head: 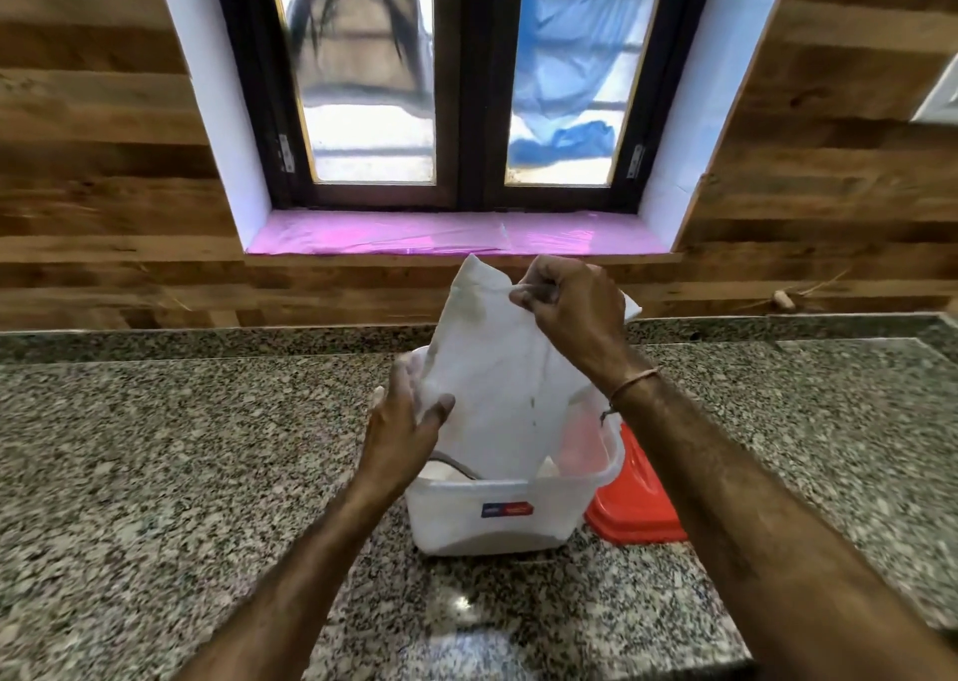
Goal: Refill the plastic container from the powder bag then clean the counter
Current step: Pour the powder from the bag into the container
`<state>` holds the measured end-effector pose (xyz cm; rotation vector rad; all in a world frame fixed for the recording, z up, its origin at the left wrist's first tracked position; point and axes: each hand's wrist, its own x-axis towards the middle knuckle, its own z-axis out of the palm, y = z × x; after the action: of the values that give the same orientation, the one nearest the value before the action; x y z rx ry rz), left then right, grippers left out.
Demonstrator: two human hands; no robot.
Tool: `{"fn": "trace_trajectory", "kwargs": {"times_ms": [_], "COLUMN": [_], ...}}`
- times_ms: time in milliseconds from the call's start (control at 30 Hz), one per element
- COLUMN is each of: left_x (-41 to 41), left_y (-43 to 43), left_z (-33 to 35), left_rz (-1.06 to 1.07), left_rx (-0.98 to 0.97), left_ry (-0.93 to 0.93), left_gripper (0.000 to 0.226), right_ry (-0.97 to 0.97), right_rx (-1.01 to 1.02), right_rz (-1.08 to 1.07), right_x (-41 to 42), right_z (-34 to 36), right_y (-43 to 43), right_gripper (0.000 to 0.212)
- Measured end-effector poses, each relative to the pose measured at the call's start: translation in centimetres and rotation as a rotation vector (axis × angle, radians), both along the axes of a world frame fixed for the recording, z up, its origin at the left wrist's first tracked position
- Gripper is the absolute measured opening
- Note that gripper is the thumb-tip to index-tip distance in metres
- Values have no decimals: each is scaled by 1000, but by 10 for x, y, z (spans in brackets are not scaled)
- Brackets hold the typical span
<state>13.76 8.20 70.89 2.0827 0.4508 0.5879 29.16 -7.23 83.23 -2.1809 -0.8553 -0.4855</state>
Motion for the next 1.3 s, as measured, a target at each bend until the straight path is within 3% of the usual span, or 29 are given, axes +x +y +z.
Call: {"fn": "trace_trajectory", "kwargs": {"times_ms": [100,233,400,533,633,700,767,833,967,1033,1100,1167,1233,1300], "left_x": [12,23,19,18,16,15,14,17,25,27,29,33,38,41], "left_y": [-10,-26,-22,-13,-4,2,4,1,-3,-2,-3,-7,-10,-8], "left_z": [21,38,40,53,62,61,57,56,67,70,71,72,74,75], "left_rz": [-84,-79,-77,3,-32,-35,-21,-14,47,70,85,130,203,272], "left_rx": [-115,-163,-355,-545,-667,-702,-724,-719,-670,-660,-658,-669,-681,-711], "left_ry": [-72,-29,-123,-254,-289,-312,-338,-348,-387,-396,-395,-420,-447,-479], "left_gripper": [86,100,74,30,25,26,26,22,12,14,12,11,9,5], "right_ry": [-119,-227,-230,-202,-87,-51,26,62,101,316,591,654,803,956], "right_rx": [4,-29,-38,-55,-288,-471,-513,-424,-290,-197,50,274,438,472], "right_rz": [-58,-38,77,200,297,253,185,156,122,196,354,393,448,499], "right_x": [-17,-36,-35,-38,-22,1,27,47,74,86,94,104,108,105], "right_z": [-2,-20,-31,-18,8,22,26,20,5,-3,-16,-32,-47,-67], "right_y": [4,11,7,5,-10,-31,-54,-68,-85,-99,-113,-119,-118,-112], "right_gripper": [19,19,18,21,37,48,40,24,38,36,22,15,22,36]}}
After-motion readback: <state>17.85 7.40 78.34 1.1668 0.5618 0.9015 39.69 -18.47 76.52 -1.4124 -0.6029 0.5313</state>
